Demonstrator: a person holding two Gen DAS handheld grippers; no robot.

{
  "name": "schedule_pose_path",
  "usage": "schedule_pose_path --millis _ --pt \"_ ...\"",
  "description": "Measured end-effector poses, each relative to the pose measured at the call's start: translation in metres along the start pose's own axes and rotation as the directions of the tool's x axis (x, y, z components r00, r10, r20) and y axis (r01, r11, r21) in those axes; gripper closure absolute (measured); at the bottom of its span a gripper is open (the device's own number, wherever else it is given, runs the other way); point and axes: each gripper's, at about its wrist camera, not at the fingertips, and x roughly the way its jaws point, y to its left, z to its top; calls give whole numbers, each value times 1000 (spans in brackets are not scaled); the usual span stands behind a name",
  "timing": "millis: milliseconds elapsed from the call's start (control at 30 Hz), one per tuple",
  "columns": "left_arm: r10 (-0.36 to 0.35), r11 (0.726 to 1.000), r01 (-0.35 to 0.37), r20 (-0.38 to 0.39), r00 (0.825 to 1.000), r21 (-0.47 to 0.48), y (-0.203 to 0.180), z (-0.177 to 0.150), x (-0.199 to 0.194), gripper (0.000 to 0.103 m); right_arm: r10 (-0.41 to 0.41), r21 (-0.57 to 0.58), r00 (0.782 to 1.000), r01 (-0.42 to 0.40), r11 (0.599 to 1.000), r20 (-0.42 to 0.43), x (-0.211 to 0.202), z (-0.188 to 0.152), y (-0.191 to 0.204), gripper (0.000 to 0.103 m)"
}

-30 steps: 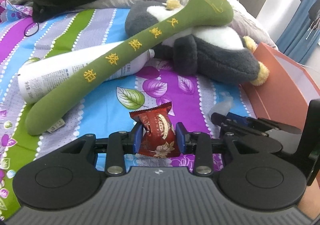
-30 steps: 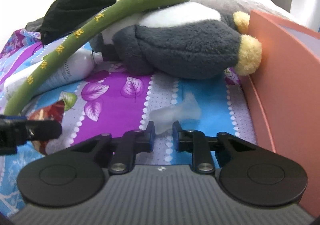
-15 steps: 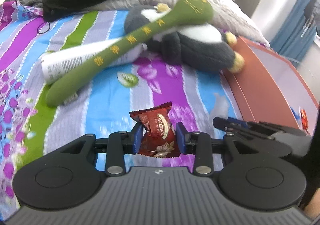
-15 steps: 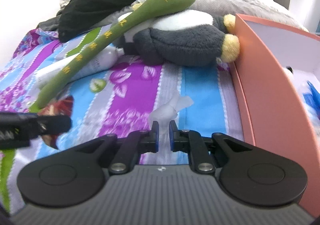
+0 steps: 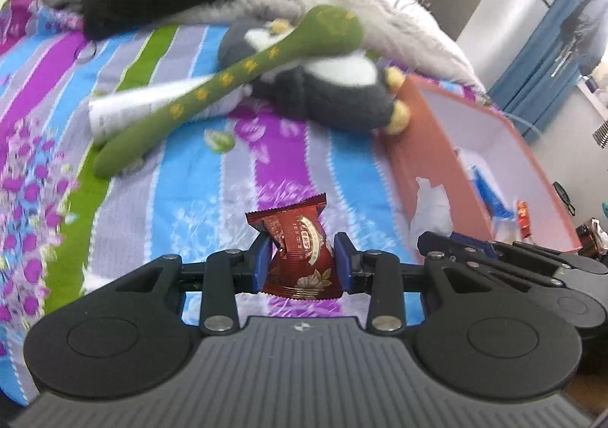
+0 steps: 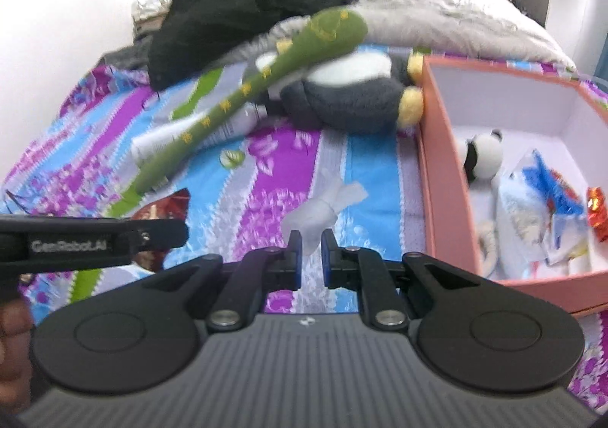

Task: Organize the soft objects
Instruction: 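Lift the candy wrapper and clear plastic piece and carry both over the box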

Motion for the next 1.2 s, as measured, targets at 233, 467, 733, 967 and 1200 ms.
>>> schedule_pose_path --millis 233,467,733,967,1200 --pt "-54 997 50 68 996 65 -39 38 -21 62 -15 -3 996 16 1000 93 -36 36 -13 89" --pt "-120 985 103 120 986 139 -84 73 -32 62 -55 25 983 51 998 177 -65 66 -36 89" --pt "-181 968 150 144 973 201 -126 105 -38 62 -96 80 961 77 994 260 -94 88 -71 89" --pt "-222 949 183 129 967 257 -172 123 -18 62 -146 125 944 113 986 294 -104 97 -106 89" --pt "-232 929 208 43 972 305 -220 127 41 62 -201 197 952 156 968 232 -82 90 -160 89"
